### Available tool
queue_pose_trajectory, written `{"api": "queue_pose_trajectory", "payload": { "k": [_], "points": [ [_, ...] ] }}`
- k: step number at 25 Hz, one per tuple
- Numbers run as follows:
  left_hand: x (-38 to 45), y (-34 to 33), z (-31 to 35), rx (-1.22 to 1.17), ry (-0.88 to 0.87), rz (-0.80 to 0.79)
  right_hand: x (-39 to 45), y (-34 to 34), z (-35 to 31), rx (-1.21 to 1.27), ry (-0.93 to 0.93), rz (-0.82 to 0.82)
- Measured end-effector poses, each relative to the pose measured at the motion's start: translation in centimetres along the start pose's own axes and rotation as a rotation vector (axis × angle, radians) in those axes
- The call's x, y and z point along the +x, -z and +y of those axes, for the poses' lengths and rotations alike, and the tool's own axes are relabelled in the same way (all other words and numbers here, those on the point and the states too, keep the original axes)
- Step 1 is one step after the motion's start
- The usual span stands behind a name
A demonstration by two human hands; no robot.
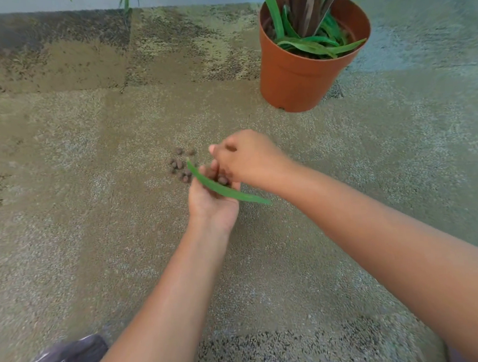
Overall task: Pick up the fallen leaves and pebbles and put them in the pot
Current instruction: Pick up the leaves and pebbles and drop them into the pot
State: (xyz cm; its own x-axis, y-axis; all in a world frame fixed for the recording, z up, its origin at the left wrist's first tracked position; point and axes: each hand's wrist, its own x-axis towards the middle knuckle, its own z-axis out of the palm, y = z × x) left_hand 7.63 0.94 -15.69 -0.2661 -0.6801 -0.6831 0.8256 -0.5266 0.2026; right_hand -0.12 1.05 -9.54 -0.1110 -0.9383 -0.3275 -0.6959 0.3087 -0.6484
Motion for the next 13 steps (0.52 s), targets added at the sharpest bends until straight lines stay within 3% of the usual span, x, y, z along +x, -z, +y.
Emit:
{"api": "queue_pose_trajectory", "payload": {
  "k": [3, 8, 13],
  "points": [
    [-0.2, 0.9, 1.5, -0.052, -0.016, 0.058, 1.8, -0.5, 0.9, 0.053, 0.050, 0.196],
    [-1.8, 2.7, 1.9, -0.099, -0.048, 0.162, 5.5, -5.1, 1.2, -0.347, 0.284, -0.068],
    [-2.3, 2.8, 1.6, -0.098, -0.070, 0.179, 8.2, -6.7, 0.6, -0.444, 0.303, -0.046]
  ]
}}
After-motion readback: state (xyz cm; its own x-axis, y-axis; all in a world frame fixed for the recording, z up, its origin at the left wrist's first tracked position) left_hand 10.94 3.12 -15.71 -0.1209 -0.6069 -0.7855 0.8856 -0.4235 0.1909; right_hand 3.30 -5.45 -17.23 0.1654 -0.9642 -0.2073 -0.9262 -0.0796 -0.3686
